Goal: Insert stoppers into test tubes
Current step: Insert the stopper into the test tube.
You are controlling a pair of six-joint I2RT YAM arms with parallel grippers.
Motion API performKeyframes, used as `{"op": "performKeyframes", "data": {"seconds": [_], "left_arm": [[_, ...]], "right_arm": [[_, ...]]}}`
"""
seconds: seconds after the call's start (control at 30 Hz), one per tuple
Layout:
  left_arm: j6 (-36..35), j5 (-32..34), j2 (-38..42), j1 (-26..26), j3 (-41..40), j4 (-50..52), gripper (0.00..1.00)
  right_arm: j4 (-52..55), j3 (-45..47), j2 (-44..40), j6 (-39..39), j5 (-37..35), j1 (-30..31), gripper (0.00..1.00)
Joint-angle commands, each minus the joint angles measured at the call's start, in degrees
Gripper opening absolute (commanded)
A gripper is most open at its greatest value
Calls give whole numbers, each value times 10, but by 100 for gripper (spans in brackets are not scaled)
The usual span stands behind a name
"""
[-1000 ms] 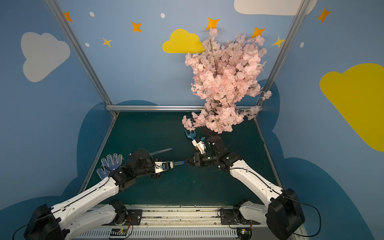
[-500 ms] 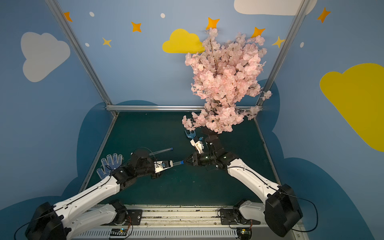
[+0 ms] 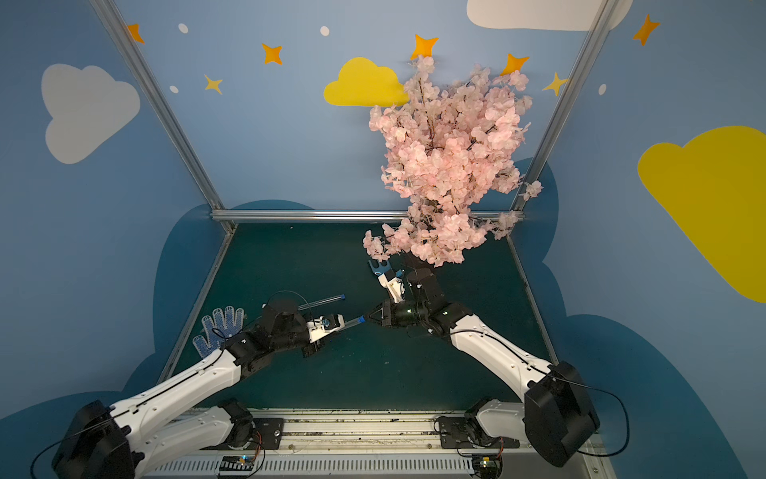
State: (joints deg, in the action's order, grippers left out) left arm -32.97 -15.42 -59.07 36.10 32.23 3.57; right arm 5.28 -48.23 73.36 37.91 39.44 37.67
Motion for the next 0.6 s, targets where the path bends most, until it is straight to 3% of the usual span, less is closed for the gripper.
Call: {"op": "performKeyframes", "data": {"seconds": [0.0, 0.57], "left_arm": [[32, -86, 6, 19, 31, -185, 2], [106, -60, 27, -9, 6, -259, 2]], "right_arm": [[-14, 5, 21, 4, 46, 43, 14], [-8, 26, 1, 3, 35, 40, 13]]}}
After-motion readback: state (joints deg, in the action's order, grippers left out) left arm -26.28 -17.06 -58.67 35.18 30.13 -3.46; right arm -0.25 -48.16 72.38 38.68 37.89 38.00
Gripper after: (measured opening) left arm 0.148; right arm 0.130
